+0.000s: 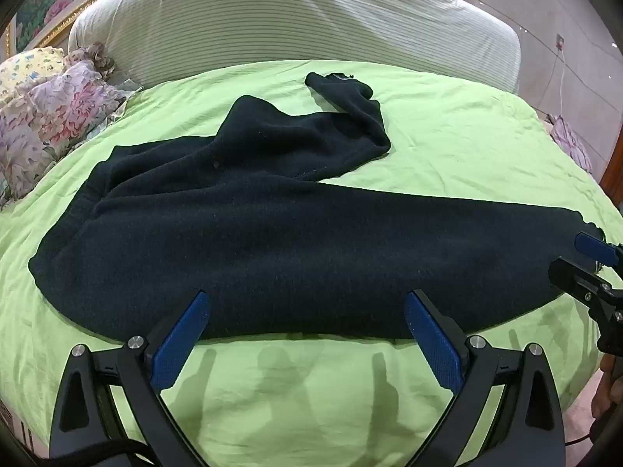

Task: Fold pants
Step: 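Move both grippers toward the waistband of the dark navy pants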

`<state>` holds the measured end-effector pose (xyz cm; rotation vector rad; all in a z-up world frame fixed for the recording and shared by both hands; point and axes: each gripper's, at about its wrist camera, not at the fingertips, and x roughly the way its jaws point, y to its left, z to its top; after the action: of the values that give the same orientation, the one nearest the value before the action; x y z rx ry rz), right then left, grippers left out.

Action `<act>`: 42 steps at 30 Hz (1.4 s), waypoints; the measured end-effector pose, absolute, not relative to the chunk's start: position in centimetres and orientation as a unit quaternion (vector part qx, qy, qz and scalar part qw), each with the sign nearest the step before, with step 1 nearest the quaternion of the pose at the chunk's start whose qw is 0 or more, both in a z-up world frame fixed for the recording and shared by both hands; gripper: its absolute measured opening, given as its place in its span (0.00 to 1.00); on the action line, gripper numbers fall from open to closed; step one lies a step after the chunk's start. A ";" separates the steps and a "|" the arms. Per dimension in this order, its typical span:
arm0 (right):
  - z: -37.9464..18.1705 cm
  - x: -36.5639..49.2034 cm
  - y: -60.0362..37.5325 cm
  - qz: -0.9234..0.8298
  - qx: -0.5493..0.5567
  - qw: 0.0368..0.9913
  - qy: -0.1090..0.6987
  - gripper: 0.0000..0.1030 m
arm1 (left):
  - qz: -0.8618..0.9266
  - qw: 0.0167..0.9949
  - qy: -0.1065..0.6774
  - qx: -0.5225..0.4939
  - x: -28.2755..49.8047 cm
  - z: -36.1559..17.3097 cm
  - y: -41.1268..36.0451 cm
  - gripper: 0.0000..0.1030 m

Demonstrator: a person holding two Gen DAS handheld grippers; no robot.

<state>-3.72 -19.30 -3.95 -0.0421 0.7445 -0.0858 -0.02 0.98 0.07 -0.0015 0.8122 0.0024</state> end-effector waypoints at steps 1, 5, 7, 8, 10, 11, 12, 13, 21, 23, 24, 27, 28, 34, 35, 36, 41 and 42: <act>-4.0 -3.8 -19.2 -0.042 -0.020 0.931 0.363 0.94 | 0.001 0.918 0.396 -0.002 0.0 0.1 1.0 0.97; -4.1 -3.6 -19.1 -0.038 -0.015 0.932 0.360 0.94 | 0.000 0.917 0.398 -0.003 0.1 -0.1 1.1 0.97; -4.1 -3.7 -18.9 -0.038 -0.014 0.932 0.361 0.94 | -0.001 0.917 0.400 -0.004 0.2 -0.2 1.2 0.97; -3.9 -3.6 -19.4 -0.038 -0.015 0.931 0.362 0.94 | -0.001 0.916 0.400 -0.005 0.2 -0.2 1.2 0.97; -4.1 -3.5 -19.3 -0.039 -0.018 0.930 0.364 0.94 | -0.001 0.916 0.401 -0.005 0.3 -0.3 1.2 0.97; -4.1 -3.5 -19.4 -0.041 -0.022 0.929 0.366 0.94 | -0.002 0.916 0.401 -0.006 0.3 -0.3 1.2 0.97; -4.1 -3.5 -19.3 -0.042 -0.022 0.929 0.367 0.94 | -0.002 0.916 0.401 -0.005 0.3 -0.3 1.2 0.97; -4.1 -3.5 -19.3 -0.044 -0.023 0.928 0.368 0.94 | -0.003 0.916 0.402 -0.006 0.3 -0.4 1.3 0.97; -3.7 -2.5 -19.4 -0.043 -0.025 0.926 0.375 0.94 | -0.005 0.914 0.405 -0.011 0.4 -0.5 1.6 0.97; -3.4 -2.1 -19.5 -0.042 -0.019 0.926 0.374 0.94 | -0.002 0.915 0.404 -0.012 0.5 -0.4 1.9 0.97; -3.2 -1.8 -19.5 -0.039 -0.013 0.928 0.370 0.94 | -0.001 0.915 0.404 -0.013 0.5 -0.3 2.0 0.97; -2.9 -1.0 -19.4 -0.039 -0.019 0.925 0.378 0.94 | 0.000 0.916 0.402 -0.015 0.8 -0.1 2.3 0.97; -2.6 -0.7 -19.3 -0.038 -0.022 0.927 0.373 0.94 | 0.002 0.916 0.401 -0.016 1.0 0.0 2.4 0.97; -2.0 1.8 -19.0 -0.026 -0.017 0.922 0.386 0.94 | 0.002 0.915 0.402 -0.022 1.7 0.2 3.2 0.97; -2.0 2.2 -18.9 -0.024 -0.016 0.921 0.388 0.94 | 0.003 0.915 0.404 -0.022 1.9 0.2 3.3 0.97; -1.9 2.7 -18.7 -0.023 -0.019 0.921 0.388 0.94 | 0.003 0.914 0.404 -0.022 2.0 0.1 3.4 0.97; -1.7 5.2 -18.2 -0.011 -0.023 0.910 0.415 0.94 | 0.001 0.913 0.408 -0.024 2.7 0.1 4.0 0.97; -1.6 5.7 -18.0 -0.010 -0.026 0.909 0.415 0.94 | 0.001 0.913 0.408 -0.024 2.9 0.2 4.1 0.97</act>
<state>5.73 -18.04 -1.62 -0.0544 0.8561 -0.0207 2.95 4.11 0.19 -0.0486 0.8405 0.0023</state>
